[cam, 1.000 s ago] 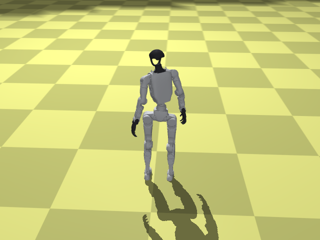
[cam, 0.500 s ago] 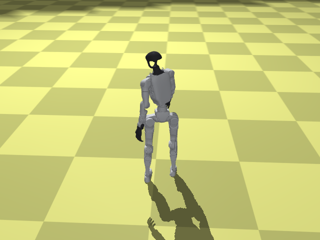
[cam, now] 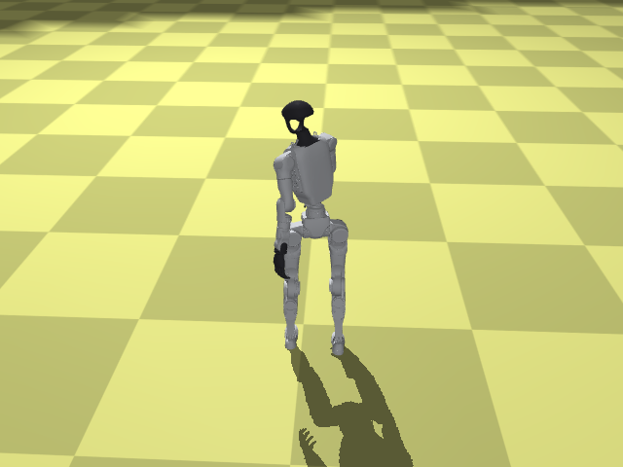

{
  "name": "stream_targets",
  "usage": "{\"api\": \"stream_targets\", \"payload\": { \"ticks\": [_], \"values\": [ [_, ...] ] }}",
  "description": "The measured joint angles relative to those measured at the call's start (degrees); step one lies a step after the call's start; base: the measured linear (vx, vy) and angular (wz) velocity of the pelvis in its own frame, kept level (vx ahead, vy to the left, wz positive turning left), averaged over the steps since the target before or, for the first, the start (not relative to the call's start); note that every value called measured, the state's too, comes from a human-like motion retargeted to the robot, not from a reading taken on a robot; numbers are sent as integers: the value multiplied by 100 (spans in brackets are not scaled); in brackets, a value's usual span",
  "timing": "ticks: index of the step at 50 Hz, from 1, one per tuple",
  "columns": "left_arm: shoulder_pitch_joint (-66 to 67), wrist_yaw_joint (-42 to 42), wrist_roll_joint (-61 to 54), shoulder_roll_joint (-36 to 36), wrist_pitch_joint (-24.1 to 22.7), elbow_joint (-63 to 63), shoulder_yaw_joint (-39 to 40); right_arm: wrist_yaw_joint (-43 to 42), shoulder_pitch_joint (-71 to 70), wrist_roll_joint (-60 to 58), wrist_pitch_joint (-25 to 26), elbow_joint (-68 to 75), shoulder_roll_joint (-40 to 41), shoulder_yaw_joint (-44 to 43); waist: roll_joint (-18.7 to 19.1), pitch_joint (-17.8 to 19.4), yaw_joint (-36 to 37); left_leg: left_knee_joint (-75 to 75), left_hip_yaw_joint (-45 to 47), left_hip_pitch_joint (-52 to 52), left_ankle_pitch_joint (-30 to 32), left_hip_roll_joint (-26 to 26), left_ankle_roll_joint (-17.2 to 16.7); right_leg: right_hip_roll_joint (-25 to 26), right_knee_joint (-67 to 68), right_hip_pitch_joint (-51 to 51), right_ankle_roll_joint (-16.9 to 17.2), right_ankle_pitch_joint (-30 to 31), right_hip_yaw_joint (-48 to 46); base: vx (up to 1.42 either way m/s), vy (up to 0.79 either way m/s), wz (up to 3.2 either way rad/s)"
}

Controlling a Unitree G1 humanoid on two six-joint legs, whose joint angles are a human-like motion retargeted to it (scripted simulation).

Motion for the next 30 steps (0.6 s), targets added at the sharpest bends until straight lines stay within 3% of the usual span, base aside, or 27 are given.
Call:
{"api": "stream_targets", "payload": {
  "ticks": [2, 5, 10, 18, 23, 27, 30],
  "values": [
    [-24, 39, -38, 3, 22, -25, 6, -17, -27, -27, -1, -22, 3, 99, 89, -34, -95, -46, 12, 140, -45, 111, -90, -14, 123, -227, -82, -98, -202, 27, -7, -3],
    [-99, 84, -147, 11, 19, -6, 81, -34, -75, -214, 9, -52, 19, 218, 109, -102, -252, -101, 67, 285, -142, 147, -216, -190, -94, -559, 138, -53, -694, 29, -9, -3],
    [-156, 84, -369, 103, -139, 75, -83, 11, -92, -588, 87, -89, 56, 330, 47, -166, -629, -38, -79, 505, -429, -31, -163, -312, -725, -799, 638, 1116, -231, 32, -12, 24],
    [-89, 28, -56, 250, 15, -110, -285, -42, -149, -684, 287, -121, 45, 258, -42, 4, -411, 967, 216, 176, -631, -527, 501, -564, -448, -541, 610, 728, 110, 28, -10, -27],
    [20, -20, 102, 284, 13, -188, -122, 15, -153, -681, 255, -128, 69, 214, -109, 32, -191, 572, 835, -286, -635, -519, 339, -573, -529, -361, 754, 588, 244, 27, -1, -37],
    [26, -14, 123, 305, -4, -162, 14, 28, -137, -580, 186, -101, 100, 244, -35, -34, 7, -34, 813, -443, 251, -347, 72, -341, -681, -119, 638, 395, 295, 29, 3, -44],
    [-30, 5, 32, 307, 48, -136, 76, 19, -160, -489, 208, -61, 147, 195, -75, -27, -6, 103, 757, -410, 192, -303, 113, -274, -674, 5, 607, 284, 329, 29, 4, -14]
  ]
}}
